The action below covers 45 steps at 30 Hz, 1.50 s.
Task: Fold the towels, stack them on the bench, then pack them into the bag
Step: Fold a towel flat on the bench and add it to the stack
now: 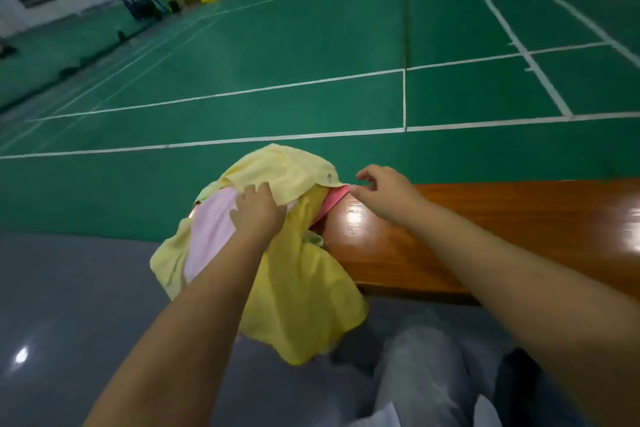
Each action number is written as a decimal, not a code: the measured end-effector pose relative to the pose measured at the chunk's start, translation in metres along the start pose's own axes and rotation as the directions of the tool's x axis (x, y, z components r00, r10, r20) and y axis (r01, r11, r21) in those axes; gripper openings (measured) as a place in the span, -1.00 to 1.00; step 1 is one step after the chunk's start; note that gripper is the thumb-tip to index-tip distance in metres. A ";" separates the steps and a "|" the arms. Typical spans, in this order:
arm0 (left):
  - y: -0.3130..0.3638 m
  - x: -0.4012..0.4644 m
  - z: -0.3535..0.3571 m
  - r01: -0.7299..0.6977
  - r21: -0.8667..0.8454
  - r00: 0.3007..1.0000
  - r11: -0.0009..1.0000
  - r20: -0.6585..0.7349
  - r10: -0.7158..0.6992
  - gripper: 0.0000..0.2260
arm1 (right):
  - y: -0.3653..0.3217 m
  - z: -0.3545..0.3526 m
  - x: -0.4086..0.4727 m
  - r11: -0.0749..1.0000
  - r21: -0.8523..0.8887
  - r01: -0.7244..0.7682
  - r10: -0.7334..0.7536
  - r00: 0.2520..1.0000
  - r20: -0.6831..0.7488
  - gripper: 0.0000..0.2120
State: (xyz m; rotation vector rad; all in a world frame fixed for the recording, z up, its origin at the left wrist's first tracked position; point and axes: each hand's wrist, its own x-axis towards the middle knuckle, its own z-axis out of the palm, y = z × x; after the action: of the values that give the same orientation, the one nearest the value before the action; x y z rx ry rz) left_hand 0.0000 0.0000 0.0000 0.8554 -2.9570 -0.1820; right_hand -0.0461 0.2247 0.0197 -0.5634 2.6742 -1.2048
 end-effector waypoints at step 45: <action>0.342 -0.036 -0.254 -0.529 -0.848 0.805 0.026 -0.491 0.333 -0.84 | 0.103 -0.353 -0.069 0.967 0.256 0.005 0.205 0.584 -0.786 -0.73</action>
State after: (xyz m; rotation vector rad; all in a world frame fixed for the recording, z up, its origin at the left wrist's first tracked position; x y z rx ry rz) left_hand -0.1277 0.2812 0.2947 -0.2834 -1.9417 -1.6414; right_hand -0.1127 0.5576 0.1763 0.2953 3.0696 -2.1031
